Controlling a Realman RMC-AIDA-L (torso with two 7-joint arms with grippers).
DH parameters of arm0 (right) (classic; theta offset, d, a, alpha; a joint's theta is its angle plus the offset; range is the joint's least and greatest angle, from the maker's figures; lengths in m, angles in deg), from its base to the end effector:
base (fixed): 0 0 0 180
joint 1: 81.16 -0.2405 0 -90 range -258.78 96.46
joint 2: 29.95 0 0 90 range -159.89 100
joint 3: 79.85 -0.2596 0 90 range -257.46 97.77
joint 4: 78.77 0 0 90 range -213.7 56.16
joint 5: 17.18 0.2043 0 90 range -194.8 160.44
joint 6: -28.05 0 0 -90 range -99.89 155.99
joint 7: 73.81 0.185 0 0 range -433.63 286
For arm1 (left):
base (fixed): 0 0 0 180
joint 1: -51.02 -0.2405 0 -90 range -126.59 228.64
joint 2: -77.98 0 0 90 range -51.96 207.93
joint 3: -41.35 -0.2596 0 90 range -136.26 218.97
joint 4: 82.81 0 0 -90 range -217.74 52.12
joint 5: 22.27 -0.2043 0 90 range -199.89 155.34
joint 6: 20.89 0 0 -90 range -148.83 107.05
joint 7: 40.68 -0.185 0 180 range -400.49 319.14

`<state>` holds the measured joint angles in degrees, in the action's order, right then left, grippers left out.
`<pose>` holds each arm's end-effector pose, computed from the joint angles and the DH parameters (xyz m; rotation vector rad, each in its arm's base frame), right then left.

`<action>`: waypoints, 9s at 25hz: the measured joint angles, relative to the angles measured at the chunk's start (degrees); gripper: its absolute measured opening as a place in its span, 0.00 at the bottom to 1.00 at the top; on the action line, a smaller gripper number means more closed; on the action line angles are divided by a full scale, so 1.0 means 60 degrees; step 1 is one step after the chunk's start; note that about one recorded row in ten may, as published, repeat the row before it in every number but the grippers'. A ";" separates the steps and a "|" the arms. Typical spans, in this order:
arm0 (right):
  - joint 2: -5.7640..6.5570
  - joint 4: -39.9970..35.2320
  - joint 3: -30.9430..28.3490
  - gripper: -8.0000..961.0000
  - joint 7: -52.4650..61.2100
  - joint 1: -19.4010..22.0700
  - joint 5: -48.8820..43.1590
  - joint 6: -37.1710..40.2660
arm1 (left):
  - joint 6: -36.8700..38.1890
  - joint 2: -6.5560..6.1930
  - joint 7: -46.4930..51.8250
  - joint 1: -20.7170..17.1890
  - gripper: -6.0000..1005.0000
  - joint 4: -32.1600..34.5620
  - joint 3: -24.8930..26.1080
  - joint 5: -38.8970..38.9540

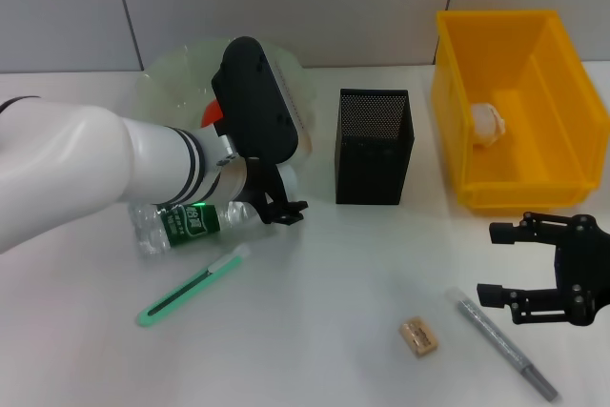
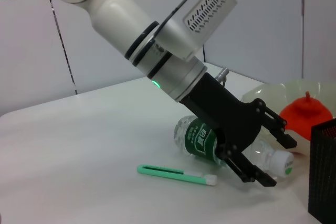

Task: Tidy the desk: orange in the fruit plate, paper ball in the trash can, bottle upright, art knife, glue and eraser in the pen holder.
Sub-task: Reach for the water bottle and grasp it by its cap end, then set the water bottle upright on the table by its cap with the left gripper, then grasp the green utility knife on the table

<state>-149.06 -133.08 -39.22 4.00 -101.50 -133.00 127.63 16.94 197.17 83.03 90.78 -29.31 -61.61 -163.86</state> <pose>0.2677 0.2978 0.0029 -2.7713 0.4454 0.5741 -0.1846 0.4231 -0.1274 -2.5494 -0.0119 0.3389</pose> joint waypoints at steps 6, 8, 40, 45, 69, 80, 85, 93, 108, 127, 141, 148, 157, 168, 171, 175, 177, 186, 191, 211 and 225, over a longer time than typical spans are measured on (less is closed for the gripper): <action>-0.0011 0.0001 0.0047 0.86 0.0022 -0.0039 0.0011 -0.0001 | -0.0112 -0.0001 0.0009 0.0317 0.74 -0.0508 -0.0089 0.0002; -0.0012 0.0000 0.0049 0.86 0.0024 -0.0041 0.0011 -0.0001 | -0.0118 -0.0002 0.0014 0.0347 0.74 -0.0543 -0.0090 0.0002; -0.0027 0.0045 -0.0033 0.86 0.0025 -0.0038 0.0069 0.0006 | 0.0051 -0.0068 0.0070 -0.0629 0.42 0.1141 -0.0125 -0.0356; -0.0026 0.0044 -0.0031 0.86 0.0024 -0.0039 0.0072 0.0006 | 0.0728 -0.0091 -0.0013 -0.1997 0.42 0.3082 0.0407 -0.0352; -0.0026 0.0311 0.0057 0.86 0.0007 -0.0277 0.0086 -0.0001 | 0.1655 -0.0132 -0.0592 -0.5145 0.42 0.6292 0.3635 0.3054; -0.0026 0.0372 0.0055 0.86 0.0005 -0.0370 0.0085 -0.0010 | 0.1749 -0.0121 -0.0697 -0.5217 0.20 0.6105 0.3789 0.3342; -0.0026 0.0378 0.0055 0.86 -0.0017 -0.0398 0.0085 -0.0064 | 0.2127 -0.0128 -0.1345 -0.5182 0.11 0.5846 0.3944 0.4150; -0.0026 0.0432 0.0055 0.86 -0.0019 -0.0439 0.0085 -0.0089 | 0.2219 -0.0118 -0.1893 -0.5253 0.19 0.5542 0.4233 0.5076; -0.0012 0.0631 0.0056 0.86 -0.0054 -0.0613 0.0053 -0.0133 | 0.1989 -0.0126 -0.4002 -0.4340 0.74 0.2823 0.5302 0.6901; -0.0012 0.0742 0.0070 0.86 -0.0038 -0.0638 0.0046 -0.0244 | 0.2511 -0.0131 -0.5590 -0.4388 0.62 0.1819 0.5498 0.8305; -0.0012 0.0806 0.0070 0.86 -0.0041 -0.0609 0.0072 -0.0156 | 0.2683 -0.0127 -0.6250 -0.4820 0.43 0.2220 0.5794 0.9185; -0.0020 0.0809 0.0070 0.86 -0.0050 -0.0626 0.0085 -0.0140 | 0.2680 -0.0131 -0.6251 -0.4807 0.44 0.2158 0.5980 0.9131; -0.0026 0.0825 0.0070 0.86 -0.0059 -0.0638 0.0085 -0.0131 | 0.2399 -0.0162 -0.6249 -0.4288 0.45 0.1335 0.6244 0.9106; -0.0027 0.0865 0.0070 0.86 -0.0075 -0.0638 0.0085 -0.0132 | 0.2370 -0.0151 -0.6244 -0.4165 0.49 0.1120 0.6355 0.9026; -0.0026 0.0865 0.0070 0.86 -0.0078 -0.0629 0.0085 -0.0132 | 0.2369 -0.0149 -0.6203 -0.4164 0.50 0.1034 0.6356 0.9027; -0.0026 0.0864 0.0070 0.86 -0.0079 -0.0634 0.0085 -0.0132 | 0.2412 -0.0148 -0.6176 -0.4158 0.51 0.0936 0.6355 0.9025; -0.0026 0.0864 0.0070 0.86 -0.0079 -0.0638 0.0085 -0.0131 | 0.2442 -0.0148 -0.6174 -0.4153 0.54 0.0929 0.6343 0.9015; -0.0026 0.0863 0.0070 0.86 -0.0079 -0.0639 0.0084 -0.0097 | 0.3114 -0.0142 -0.6215 -0.4278 0.77 0.1121 0.7088 0.9066; -0.0026 0.0837 0.0070 0.86 -0.0039 -0.0641 0.0083 -0.0094 | 0.4903 -0.0139 -0.6541 -0.4377 0.79 0.1090 0.8590 0.9172; 0.0031 -0.2833 0.3350 0.86 0.7120 -0.2252 -0.2280 -0.0220 | 1.1285 -0.0857 -0.9669 -0.5007 0.79 -0.2054 1.0839 0.7772; 0.0033 -0.2971 0.4382 0.86 1.0357 -0.3937 -0.2907 0.0010 | 1.1391 -0.0903 -1.0085 -0.5030 0.78 -0.2081 1.0869 0.7092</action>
<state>-148.86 -150.91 -12.93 66.14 -125.12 -150.44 127.69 85.28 191.75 22.52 60.60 -41.80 3.60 -121.31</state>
